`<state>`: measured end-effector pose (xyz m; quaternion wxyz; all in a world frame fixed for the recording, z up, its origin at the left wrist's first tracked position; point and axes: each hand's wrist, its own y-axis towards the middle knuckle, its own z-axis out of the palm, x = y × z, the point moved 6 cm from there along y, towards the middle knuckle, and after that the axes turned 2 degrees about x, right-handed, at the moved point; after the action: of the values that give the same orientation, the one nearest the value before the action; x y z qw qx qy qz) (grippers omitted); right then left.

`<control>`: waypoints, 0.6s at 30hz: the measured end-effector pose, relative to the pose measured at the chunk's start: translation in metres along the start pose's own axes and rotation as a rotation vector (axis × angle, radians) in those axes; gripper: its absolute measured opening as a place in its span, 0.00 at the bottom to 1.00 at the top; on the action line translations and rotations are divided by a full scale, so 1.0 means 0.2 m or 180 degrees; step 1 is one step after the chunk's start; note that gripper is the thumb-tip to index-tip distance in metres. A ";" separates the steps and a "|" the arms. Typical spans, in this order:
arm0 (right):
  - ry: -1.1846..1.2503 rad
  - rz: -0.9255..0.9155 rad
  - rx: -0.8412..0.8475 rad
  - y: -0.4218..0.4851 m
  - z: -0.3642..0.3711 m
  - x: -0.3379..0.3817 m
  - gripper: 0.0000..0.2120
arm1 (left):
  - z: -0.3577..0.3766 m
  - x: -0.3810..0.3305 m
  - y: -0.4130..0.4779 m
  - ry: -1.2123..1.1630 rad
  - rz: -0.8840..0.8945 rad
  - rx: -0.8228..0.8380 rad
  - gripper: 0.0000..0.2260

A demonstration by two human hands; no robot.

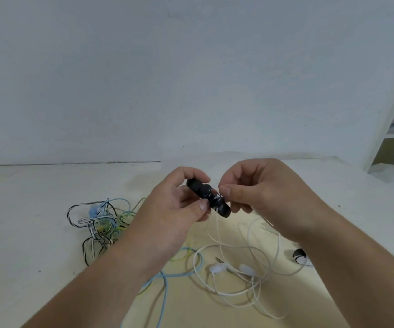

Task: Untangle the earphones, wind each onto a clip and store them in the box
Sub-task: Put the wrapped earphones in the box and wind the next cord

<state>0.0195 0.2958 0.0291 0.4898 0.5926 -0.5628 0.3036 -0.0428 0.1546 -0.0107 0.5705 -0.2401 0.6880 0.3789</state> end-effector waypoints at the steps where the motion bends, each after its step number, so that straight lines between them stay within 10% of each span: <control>1: 0.0074 0.0002 -0.0043 0.00 0.00 0.00 0.03 | 0.01 0.00 0.00 -0.0010 -0.0003 0.0016 0.17; 18: 0.0508 -0.0145 -0.0478 0.02 0.05 -0.04 0.08 | -0.02 0.02 -0.01 0.0453 -0.0103 -0.0706 0.22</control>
<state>0.0117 0.2902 0.0206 0.5829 0.5408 -0.5295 0.2956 -0.0449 0.1510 -0.0139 0.4962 -0.3390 0.6767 0.4253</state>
